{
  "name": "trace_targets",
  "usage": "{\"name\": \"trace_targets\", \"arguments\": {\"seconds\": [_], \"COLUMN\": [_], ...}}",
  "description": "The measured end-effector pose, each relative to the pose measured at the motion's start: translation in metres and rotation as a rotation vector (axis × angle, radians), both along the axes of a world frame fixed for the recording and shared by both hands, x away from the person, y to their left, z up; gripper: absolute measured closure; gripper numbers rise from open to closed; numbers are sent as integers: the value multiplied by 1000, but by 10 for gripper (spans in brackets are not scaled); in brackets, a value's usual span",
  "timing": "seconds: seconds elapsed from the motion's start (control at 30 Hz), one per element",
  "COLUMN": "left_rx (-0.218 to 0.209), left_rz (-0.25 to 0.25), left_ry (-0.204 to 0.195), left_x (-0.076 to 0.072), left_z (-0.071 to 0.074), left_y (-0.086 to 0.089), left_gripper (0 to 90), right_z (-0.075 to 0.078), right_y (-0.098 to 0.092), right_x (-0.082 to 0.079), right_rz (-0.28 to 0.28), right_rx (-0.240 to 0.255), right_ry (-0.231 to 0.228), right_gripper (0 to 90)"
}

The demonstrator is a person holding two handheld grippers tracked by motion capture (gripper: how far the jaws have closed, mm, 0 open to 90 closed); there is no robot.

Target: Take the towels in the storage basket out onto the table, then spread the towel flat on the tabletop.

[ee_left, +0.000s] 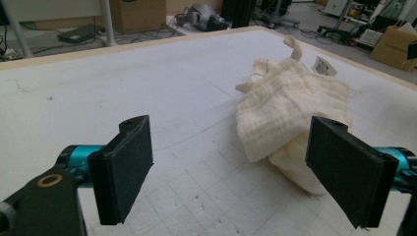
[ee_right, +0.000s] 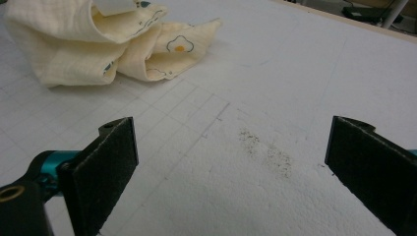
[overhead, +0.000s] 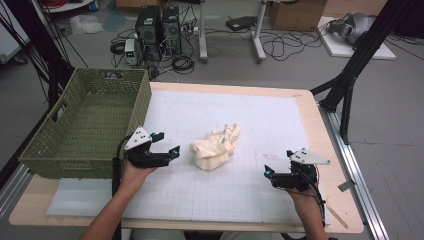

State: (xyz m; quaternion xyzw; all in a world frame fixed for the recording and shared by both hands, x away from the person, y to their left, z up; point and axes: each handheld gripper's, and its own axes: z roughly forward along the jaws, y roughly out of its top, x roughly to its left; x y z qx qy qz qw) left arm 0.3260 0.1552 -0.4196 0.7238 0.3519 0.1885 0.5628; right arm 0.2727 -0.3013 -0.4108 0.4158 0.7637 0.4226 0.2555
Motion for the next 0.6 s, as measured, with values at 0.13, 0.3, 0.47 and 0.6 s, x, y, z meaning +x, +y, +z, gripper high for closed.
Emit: {"name": "trace_targets", "arguments": {"seconds": [0.13, 0.3, 0.47, 0.6], "left_rx": [17, 14, 12, 10], "left_rz": [1, 12, 4, 0], "left_ry": [4, 2, 7, 11], "left_x": [-1, 0, 0, 0], "left_z": [0, 0, -1, -1], "left_y": [-1, -2, -3, -3], "left_gripper": [184, 184, 184, 184], "right_z": [1, 0, 0, -2], "right_y": [0, 0, 1, 2], "right_x": [-3, -2, 0, 4], "right_rz": [0, -3, -7, -24], "right_rx": [0, -6, 10, 29], "right_ry": [-4, -4, 5, 17], "right_gripper": [49, 49, 49, 48]}}
